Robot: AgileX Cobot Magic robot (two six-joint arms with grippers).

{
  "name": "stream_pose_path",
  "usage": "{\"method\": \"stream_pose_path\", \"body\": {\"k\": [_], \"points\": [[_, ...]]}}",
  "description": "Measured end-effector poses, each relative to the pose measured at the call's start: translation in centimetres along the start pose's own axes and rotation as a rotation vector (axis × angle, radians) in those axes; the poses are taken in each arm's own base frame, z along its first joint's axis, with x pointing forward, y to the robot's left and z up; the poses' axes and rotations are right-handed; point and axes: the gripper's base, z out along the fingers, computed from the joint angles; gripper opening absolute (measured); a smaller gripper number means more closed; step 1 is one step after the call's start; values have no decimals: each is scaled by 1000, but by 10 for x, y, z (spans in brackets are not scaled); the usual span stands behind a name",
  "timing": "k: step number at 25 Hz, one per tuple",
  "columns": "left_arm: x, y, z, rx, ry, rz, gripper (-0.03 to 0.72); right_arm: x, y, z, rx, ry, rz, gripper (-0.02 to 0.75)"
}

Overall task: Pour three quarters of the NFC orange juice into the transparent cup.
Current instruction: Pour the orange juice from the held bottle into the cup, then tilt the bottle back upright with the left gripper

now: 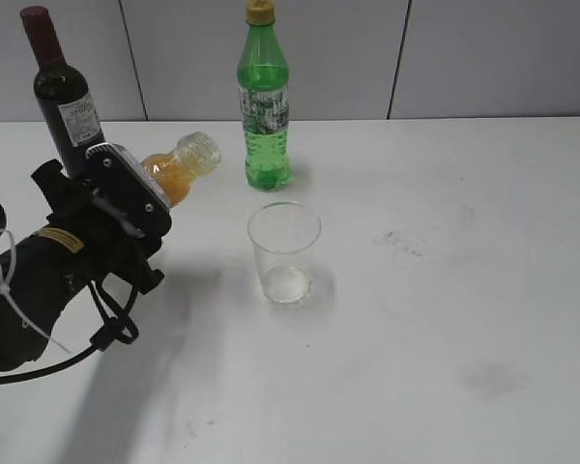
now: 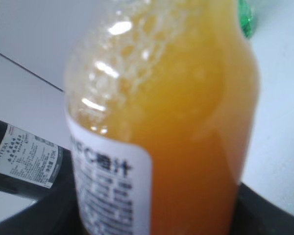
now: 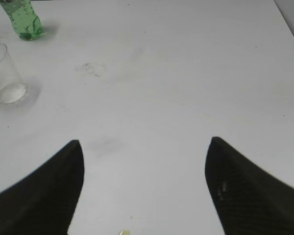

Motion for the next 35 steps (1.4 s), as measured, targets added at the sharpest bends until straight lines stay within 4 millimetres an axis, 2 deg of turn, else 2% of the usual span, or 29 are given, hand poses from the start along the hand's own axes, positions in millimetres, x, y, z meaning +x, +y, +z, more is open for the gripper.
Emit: {"method": "stream_pose_path", "body": {"k": [9, 16, 29, 35], "points": [[-12, -6, -1, 1, -2, 171, 470, 0, 0, 0, 0, 0, 0, 591], [-24, -5, 8, 25, 33, 289, 470, 0, 0, 0, 0, 0, 0, 591], [-25, -7, 8, 32, 33, 515, 470, 0, 0, 0, 0, 0, 0, 590], [-26, -7, 8, 32, 28, 557, 470, 0, 0, 0, 0, 0, 0, 590]]}}
